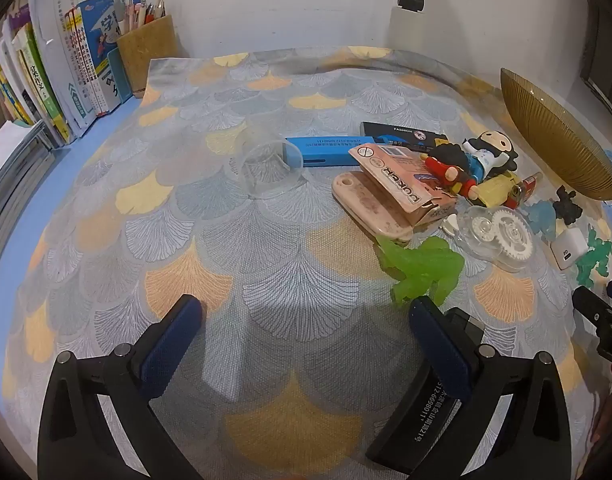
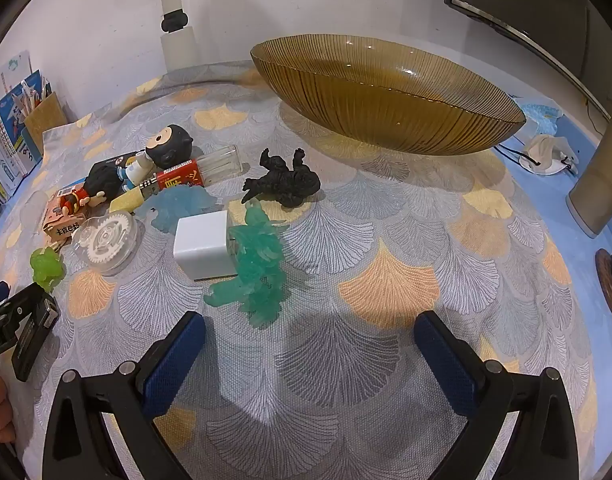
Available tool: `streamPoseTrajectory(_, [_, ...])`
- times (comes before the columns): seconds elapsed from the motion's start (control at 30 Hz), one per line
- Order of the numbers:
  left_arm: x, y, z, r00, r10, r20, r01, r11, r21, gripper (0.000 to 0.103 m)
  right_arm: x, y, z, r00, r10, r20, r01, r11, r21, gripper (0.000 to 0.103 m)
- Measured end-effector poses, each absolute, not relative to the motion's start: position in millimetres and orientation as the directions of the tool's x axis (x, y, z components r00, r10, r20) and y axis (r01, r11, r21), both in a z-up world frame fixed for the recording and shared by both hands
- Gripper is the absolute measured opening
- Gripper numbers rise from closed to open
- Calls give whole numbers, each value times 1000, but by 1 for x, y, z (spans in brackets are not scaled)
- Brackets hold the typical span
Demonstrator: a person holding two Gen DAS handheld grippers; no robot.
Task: Organize rigid objects
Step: 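Move left tool toward black stick while right tool approaches green crystal figure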
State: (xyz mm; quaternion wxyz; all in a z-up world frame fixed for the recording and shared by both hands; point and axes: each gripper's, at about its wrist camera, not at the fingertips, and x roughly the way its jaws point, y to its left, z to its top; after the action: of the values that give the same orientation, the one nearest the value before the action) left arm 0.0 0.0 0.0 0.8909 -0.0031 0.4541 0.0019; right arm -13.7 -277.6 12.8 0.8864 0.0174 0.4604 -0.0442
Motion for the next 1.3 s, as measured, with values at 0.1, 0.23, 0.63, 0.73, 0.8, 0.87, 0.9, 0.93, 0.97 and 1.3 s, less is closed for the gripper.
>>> streamPoseTrajectory(0.1, [0, 0, 0, 587, 1, -810, -6, 1000, -4, 103, -13, -280, 14, 572, -61, -818, 94, 996, -9, 103])
streamPoseTrajectory(0.23, [0, 0, 0, 587, 1, -810, -6, 1000, -4, 103, -11, -282, 15, 571, -61, -818, 94, 996, -9, 103])
streamPoseTrajectory(0.63, [-4, -7, 16, 509, 10, -861, -25, 1000, -3, 103, -25, -280, 24, 517, -39, -855, 65, 998, -7, 103])
streamPoseTrajectory(0.73, [-21, -16, 21, 486, -8, -874, -2, 1000, -11, 102, -37, -271, 27, 473, -34, -880, 61, 998, -6, 103])
streamPoseTrajectory(0.8, [-34, -19, 33, 506, -14, -862, -15, 1000, -25, 102, -49, -269, 37, 507, -48, -861, 62, 998, -19, 103])
streamPoseTrajectory(0.87, [-59, -18, 62, 578, -45, -815, -12, 998, -63, 102, -75, -260, 69, 620, -48, -783, 49, 999, -22, 103])
streamPoseTrajectory(0.9, [-71, -18, 77, 622, -47, -782, -6, 998, -65, 102, -81, -257, 79, 652, -38, -758, 37, 999, -18, 103])
streamPoseTrajectory(0.93, [-84, -20, 95, 674, -45, -737, 7, 998, -55, 102, -92, -254, 96, 696, -24, -717, 21, 1000, -14, 103])
streamPoseTrajectory(0.97, [-95, -22, 110, 715, -40, -698, 20, 999, -36, 102, -99, -251, 108, 725, -17, -689, 10, 1000, -14, 103])
streamPoseTrajectory(1.3, [-136, -20, 126, 816, -36, -576, 55, 998, 15, 102, -120, -239, 117, 704, 24, -710, -22, 1000, 13, 103])
